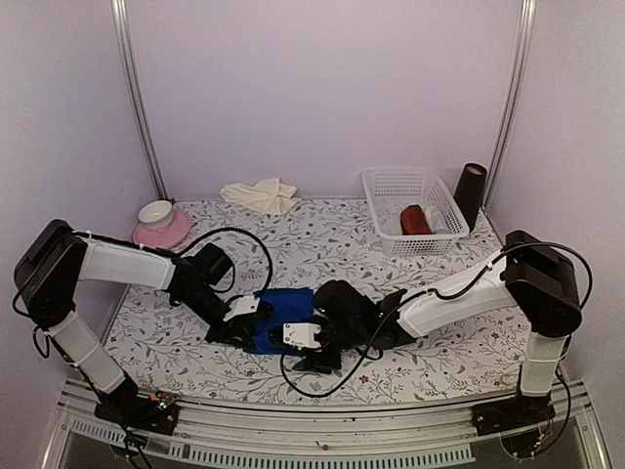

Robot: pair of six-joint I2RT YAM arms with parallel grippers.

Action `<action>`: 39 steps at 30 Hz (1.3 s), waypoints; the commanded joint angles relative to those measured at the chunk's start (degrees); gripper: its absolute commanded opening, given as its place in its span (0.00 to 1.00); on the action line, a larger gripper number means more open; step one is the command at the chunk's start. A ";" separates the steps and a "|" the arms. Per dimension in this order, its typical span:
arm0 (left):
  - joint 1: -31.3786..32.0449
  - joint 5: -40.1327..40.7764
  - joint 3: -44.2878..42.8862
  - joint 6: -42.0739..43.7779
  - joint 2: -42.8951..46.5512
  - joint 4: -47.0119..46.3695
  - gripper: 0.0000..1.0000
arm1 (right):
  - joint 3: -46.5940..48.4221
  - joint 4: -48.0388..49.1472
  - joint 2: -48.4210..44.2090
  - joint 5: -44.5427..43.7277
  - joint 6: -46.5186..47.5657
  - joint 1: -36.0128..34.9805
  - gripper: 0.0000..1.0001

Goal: Roll the towels
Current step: Roll the towel at the center of the board.

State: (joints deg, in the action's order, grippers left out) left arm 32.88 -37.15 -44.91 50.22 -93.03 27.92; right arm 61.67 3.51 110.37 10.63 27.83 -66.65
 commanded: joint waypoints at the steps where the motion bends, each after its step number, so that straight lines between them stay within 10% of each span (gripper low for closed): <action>1: -2.16 -0.47 -1.35 -1.26 -0.89 1.68 0.21 | 1.85 -0.94 2.39 -4.13 -0.92 -0.06 0.63; 28: -5.81 3.60 9.74 -2.60 14.96 -17.36 0.87 | 6.56 -7.17 6.82 -1.69 -5.94 3.36 0.35; 39: -3.00 7.35 23.97 6.85 27.63 -31.89 0.86 | 13.34 -14.19 9.13 7.41 -10.57 6.60 0.33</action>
State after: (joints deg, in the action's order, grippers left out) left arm 28.10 -32.08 -24.14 52.29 -68.88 3.64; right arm 72.90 -5.56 117.01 13.87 20.29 -61.67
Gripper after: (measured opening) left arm 0.866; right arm 0.334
